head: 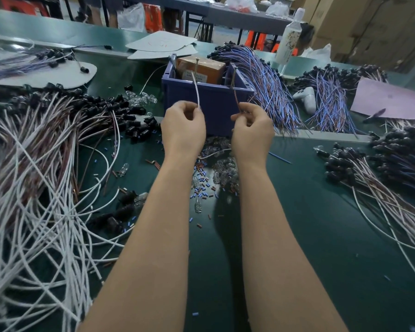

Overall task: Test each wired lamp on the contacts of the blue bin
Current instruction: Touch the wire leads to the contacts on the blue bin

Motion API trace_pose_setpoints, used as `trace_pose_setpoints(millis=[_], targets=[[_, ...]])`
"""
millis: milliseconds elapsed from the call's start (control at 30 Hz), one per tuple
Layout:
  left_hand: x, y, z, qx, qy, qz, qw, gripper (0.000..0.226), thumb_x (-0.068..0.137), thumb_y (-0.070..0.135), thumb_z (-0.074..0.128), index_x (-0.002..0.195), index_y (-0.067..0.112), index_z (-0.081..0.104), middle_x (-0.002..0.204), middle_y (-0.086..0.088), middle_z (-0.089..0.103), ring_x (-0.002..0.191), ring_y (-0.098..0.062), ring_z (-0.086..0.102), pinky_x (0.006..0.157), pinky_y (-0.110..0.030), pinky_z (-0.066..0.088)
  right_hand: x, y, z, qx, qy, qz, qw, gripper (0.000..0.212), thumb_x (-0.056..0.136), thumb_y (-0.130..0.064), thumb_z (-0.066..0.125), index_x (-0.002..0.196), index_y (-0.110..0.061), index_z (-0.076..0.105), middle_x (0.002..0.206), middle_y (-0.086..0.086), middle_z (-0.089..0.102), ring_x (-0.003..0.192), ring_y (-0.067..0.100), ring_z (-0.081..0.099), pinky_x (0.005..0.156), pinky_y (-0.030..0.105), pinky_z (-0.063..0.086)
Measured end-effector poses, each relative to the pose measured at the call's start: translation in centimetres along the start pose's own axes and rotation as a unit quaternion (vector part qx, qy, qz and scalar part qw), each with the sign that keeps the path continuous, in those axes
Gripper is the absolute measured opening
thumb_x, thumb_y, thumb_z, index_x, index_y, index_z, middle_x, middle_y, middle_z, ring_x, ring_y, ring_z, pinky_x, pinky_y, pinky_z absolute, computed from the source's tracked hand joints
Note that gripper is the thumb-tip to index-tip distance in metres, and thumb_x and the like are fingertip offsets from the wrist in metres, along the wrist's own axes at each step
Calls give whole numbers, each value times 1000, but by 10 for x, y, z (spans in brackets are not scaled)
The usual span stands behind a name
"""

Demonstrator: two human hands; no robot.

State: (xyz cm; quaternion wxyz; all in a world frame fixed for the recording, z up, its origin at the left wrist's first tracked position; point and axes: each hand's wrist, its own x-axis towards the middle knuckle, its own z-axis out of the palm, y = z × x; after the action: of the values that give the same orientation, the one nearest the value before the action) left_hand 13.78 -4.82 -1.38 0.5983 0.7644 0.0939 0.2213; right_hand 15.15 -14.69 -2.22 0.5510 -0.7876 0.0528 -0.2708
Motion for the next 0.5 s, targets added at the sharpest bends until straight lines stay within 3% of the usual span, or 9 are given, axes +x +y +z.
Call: trace_pose_setpoints(millis=[100, 167, 233, 333, 400, 500], targets=[[-1, 10, -8, -5, 111, 34, 993, 28, 92, 9, 52, 120, 7, 53, 123, -9, 48, 97, -18, 56, 93, -24, 45, 0, -2, -4, 36, -20, 30, 999, 19, 88, -1, 46, 93, -14, 58, 85, 4, 69, 82, 18, 63, 83, 41, 53], [-1, 22, -16, -5, 181, 102, 978, 27, 90, 7, 52, 117, 6, 52, 125, -11, 44, 104, -24, 54, 96, -30, 43, -2, -8, -4, 46, -123, 20, 991, 17, 88, -1, 49, 91, -14, 60, 83, 2, 70, 84, 16, 67, 82, 39, 55], [-4, 35, -20, -2, 198, 172, 965, 22, 90, 8, 50, 111, 5, 56, 114, -7, 49, 100, -21, 55, 91, -27, 45, -5, -14, -3, -3, -218, -14, 976, 18, 89, -5, 52, 96, -13, 66, 89, 2, 71, 89, 16, 67, 85, 35, 54], [-10, 48, -19, -6, 118, 217, 969, 16, 93, 10, 50, 103, 6, 62, 93, 3, 59, 79, -4, 57, 77, -15, 48, -4, -14, -14, -121, -198, -31, 972, 24, 92, -9, 51, 106, -14, 69, 98, 0, 69, 91, 16, 64, 82, 26, 52], [-13, 48, -11, 23, 16, 202, 979, 13, 94, 11, 52, 101, 9, 63, 82, 10, 59, 71, 6, 54, 69, -8, 46, 1, -8, -36, -217, -150, 22, 964, 24, 91, -12, 51, 107, -16, 68, 105, 3, 69, 97, 19, 63, 87, 31, 51], [-23, 38, 11, 152, -164, 153, 963, 16, 94, 16, 53, 102, 15, 66, 90, 4, 66, 80, -7, 61, 78, -18, 48, 0, 0, -76, -327, -207, 137, 912, 20, 87, -15, 58, 104, -13, 69, 105, 8, 69, 95, 23, 63, 84, 31, 50]])
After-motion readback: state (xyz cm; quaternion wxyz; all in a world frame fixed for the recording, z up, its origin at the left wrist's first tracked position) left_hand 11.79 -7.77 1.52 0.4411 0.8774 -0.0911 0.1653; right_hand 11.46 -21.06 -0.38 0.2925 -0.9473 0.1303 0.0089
